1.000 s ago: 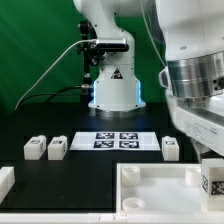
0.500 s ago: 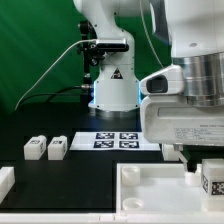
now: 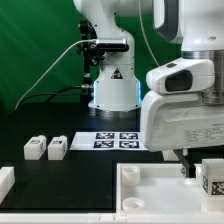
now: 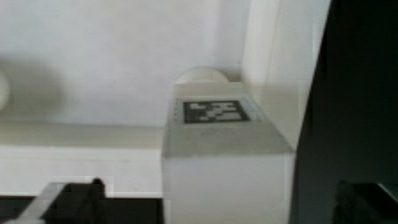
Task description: Assemble one leg
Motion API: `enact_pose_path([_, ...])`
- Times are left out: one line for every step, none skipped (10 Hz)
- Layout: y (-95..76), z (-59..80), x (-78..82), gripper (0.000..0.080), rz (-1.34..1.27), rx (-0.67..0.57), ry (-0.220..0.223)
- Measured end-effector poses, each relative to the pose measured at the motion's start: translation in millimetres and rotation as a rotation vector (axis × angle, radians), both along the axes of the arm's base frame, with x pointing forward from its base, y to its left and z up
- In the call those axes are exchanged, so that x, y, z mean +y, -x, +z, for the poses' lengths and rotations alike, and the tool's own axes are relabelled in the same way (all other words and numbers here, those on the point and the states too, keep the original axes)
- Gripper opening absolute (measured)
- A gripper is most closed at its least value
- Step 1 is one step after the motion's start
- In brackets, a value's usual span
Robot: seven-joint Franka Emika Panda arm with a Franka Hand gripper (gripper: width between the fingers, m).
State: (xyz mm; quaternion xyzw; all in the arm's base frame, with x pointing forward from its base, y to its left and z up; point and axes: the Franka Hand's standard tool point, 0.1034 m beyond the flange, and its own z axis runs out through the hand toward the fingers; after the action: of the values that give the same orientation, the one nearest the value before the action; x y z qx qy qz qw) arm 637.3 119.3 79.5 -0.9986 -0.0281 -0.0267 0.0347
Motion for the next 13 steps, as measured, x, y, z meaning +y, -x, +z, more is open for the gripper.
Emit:
enact_pose_path([0.1, 0.0, 0.5, 0.0550, -0.062, 0.005, -0.005])
enact_pose_path([0.2, 0.1, 1.5, 0.0366, -0.173, 0.014, -0.017])
enact_pose_path([-0.2, 0.1, -0.2, 0.0294, -0.274, 0.021, -0.021])
enact_pose_path([-0.3, 0.1, -1.0, 0.0294, -0.354, 0.026, -0.025])
enact_pose_path([-0.7, 0.2, -1.5, 0.0294, -0.440, 0.030, -0.031])
enact_pose_path([0.2, -0.3, -3.5, 0.0294, -0.673, 0.035, -0.046])
enact_pose_path([0.2, -0.4, -5.2, 0.0294, -0.846, 0.039, -0.058])
enact_pose_path([0.9, -0.3, -7.5, 0.0294, -1.033, 0.071, -0.090])
enact_pose_path([1.6, -0.2, -9.0, 0.0294, -1.190, 0.103, -0.116])
enact_pose_path([2.5, 0.0, -8.9, 0.0295, -1.325, 0.142, -0.145])
enact_pose_path([2.8, -0.1, -9.8, 0.0295, -1.479, 0.184, -0.177])
enact_pose_path([3.8, 0.2, -9.1, 0.0295, -1.599, 0.216, -0.202])
enact_pose_path([4.4, 0.4, -7.6, 0.0295, -1.685, 0.233, -0.208])
